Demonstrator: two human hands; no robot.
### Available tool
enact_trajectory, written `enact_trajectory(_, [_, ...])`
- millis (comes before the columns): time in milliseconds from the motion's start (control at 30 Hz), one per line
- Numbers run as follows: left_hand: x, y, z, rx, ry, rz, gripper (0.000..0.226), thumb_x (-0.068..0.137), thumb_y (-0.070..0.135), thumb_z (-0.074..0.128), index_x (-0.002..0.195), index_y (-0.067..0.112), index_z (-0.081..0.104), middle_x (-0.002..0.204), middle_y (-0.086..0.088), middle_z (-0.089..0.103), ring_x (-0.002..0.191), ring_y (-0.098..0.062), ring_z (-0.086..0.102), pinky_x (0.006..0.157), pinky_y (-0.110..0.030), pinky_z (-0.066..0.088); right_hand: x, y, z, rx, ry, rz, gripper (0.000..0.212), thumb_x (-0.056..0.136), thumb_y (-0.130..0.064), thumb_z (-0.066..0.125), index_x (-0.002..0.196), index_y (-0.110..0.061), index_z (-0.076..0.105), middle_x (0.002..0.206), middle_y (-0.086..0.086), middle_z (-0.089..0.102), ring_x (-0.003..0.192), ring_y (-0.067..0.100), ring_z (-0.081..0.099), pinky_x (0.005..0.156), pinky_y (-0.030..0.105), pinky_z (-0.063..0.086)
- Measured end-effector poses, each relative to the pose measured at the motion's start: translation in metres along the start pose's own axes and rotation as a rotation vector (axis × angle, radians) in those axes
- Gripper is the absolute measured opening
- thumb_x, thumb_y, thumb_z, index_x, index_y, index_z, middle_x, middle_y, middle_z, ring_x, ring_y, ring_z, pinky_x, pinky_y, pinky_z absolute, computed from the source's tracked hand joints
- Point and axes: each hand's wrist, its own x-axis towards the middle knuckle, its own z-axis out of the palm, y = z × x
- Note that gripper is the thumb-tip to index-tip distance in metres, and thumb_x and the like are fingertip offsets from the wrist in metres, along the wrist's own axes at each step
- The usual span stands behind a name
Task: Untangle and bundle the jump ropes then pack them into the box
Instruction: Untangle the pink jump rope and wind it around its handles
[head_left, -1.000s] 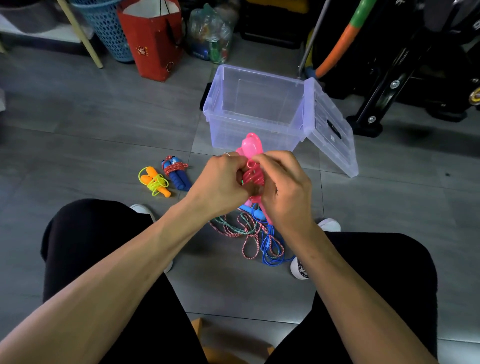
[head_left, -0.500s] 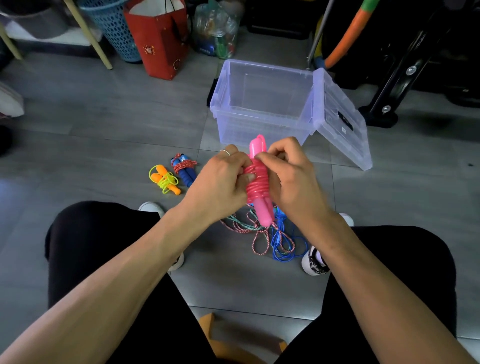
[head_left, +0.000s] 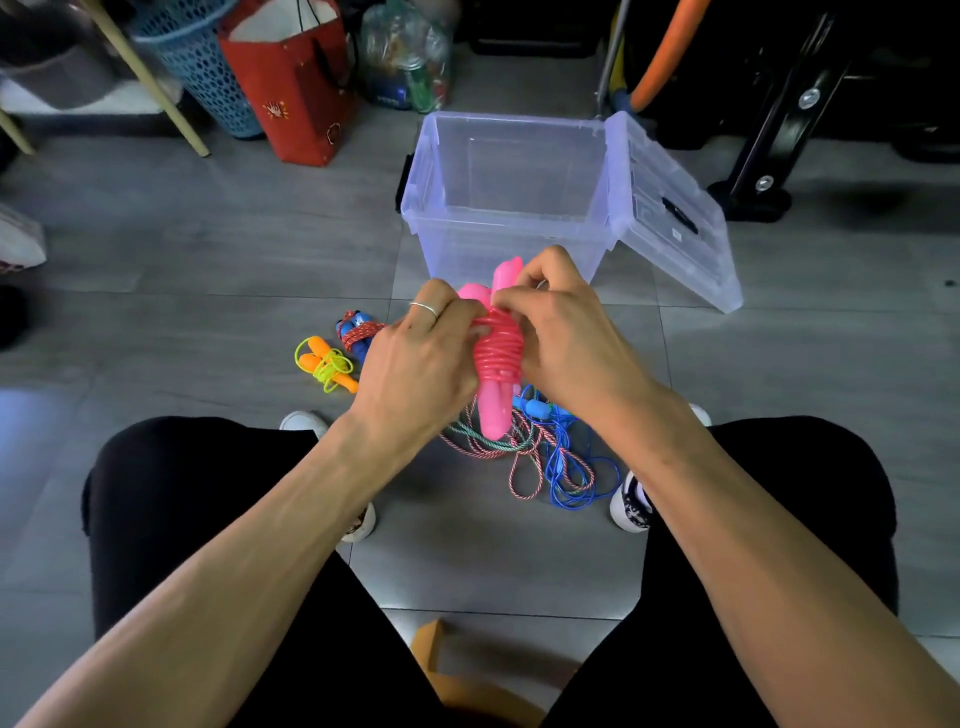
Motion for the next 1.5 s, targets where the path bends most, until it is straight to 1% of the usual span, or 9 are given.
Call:
enact_trajectory(133, [0.003,-0.001,0.004,-0.062,0.077,-0.026,0.022,0.086,0.018,0.053,0.082,0.005,0.071,0.080,-0.012,0.058,0.049,-0.031,0.053,0.037,-0.037,0.045,0.001,-0.004,-0.005,0.010,-0.014,0.026,0.020,0.093,-0.020,0.061,0.102,-0.006,0.070,0.104,0.001,0.036,0.081,0.003,0.036,0.084,0.017,0.033])
enact_trajectory(300, [0.005,-0.003,0.007,-0.185,0.106,-0.065,0.013,0.084,0.009,0.062,0.088,0.009,0.075,0.081,-0.006,0.061,0.061,-0.018,0.054,0.051,-0.032,0.046,-0.001,-0.003,-0.011,0.072,-0.108,0.057,0.022,0.095,-0.013,0.053,0.109,-0.006,0.068,0.109,0.001,0.034,0.085,0.006,0.040,0.085,0.007,0.027])
enact_trajectory(533, [0.007,-0.015,0.005,-0.341,-0.199,-0.116,0.011,0.079,0.015,0.062,0.086,0.009,0.068,0.080,0.001,0.054,0.072,-0.011,0.050,0.067,-0.032,0.045,-0.010,0.009,-0.005,0.068,-0.259,0.034,0.017,0.095,-0.021,0.057,0.098,-0.006,0.066,0.115,0.000,0.034,0.107,0.012,0.037,0.094,0.021,0.032])
enact_trajectory(733, [0.007,-0.013,-0.002,-0.494,-0.142,-0.199,0.007,0.081,0.014,0.067,0.085,0.011,0.072,0.077,0.007,0.056,0.072,-0.001,0.051,0.069,-0.007,0.034,-0.010,0.010,-0.008,0.187,-0.221,0.042,0.020,0.098,-0.019,0.052,0.092,-0.006,0.066,0.140,0.000,0.034,0.129,0.016,0.029,0.102,0.013,0.021])
enact_trajectory(800, [0.007,-0.013,-0.005,-0.538,-0.098,-0.222,0.007,0.082,0.014,0.071,0.087,0.015,0.075,0.077,0.012,0.059,0.072,-0.003,0.054,0.070,-0.009,0.037,-0.011,0.009,-0.006,0.328,-0.213,0.114,0.020,0.098,-0.020,0.052,0.093,-0.007,0.066,0.140,-0.006,0.035,0.135,0.015,0.027,0.101,0.006,0.019])
enact_trajectory(1000, [0.009,-0.011,-0.008,-0.713,-0.082,-0.278,0.018,0.085,0.011,0.070,0.095,0.026,0.075,0.083,0.008,0.069,0.078,-0.015,0.063,0.075,-0.027,0.050,-0.008,0.001,-0.001,0.631,-0.124,0.204,0.017,0.089,-0.030,0.050,0.081,-0.027,0.064,0.133,-0.016,0.044,0.132,0.005,0.037,0.105,0.012,0.025])
enact_trajectory(1300, [0.015,-0.026,-0.016,-0.462,-0.154,0.105,0.027,0.089,0.009,0.062,0.115,0.012,0.070,0.089,-0.004,0.064,0.079,-0.018,0.061,0.074,-0.036,0.050,-0.008,0.003,0.004,0.338,0.004,0.035,0.032,0.097,-0.031,0.044,0.089,-0.012,0.069,0.132,-0.009,0.048,0.124,0.014,0.039,0.103,0.013,0.026])
enact_trajectory(1400, [0.016,-0.033,-0.022,-0.361,-0.213,0.227,0.029,0.092,0.016,0.059,0.120,0.020,0.064,0.093,-0.002,0.065,0.080,-0.022,0.063,0.070,-0.039,0.052,-0.008,0.005,0.008,0.317,-0.019,0.021,0.029,0.098,-0.030,0.041,0.087,-0.018,0.065,0.130,-0.007,0.048,0.125,0.013,0.036,0.105,0.015,0.026])
enact_trajectory(1500, [0.018,-0.035,-0.028,-0.229,-0.221,0.304,0.023,0.092,0.026,0.055,0.115,0.026,0.055,0.095,0.000,0.066,0.078,-0.026,0.065,0.062,-0.041,0.054,-0.007,0.007,0.011,0.305,-0.047,0.041,0.035,0.098,-0.024,0.040,0.093,-0.005,0.068,0.128,-0.010,0.048,0.125,0.011,0.034,0.104,0.011,0.024])
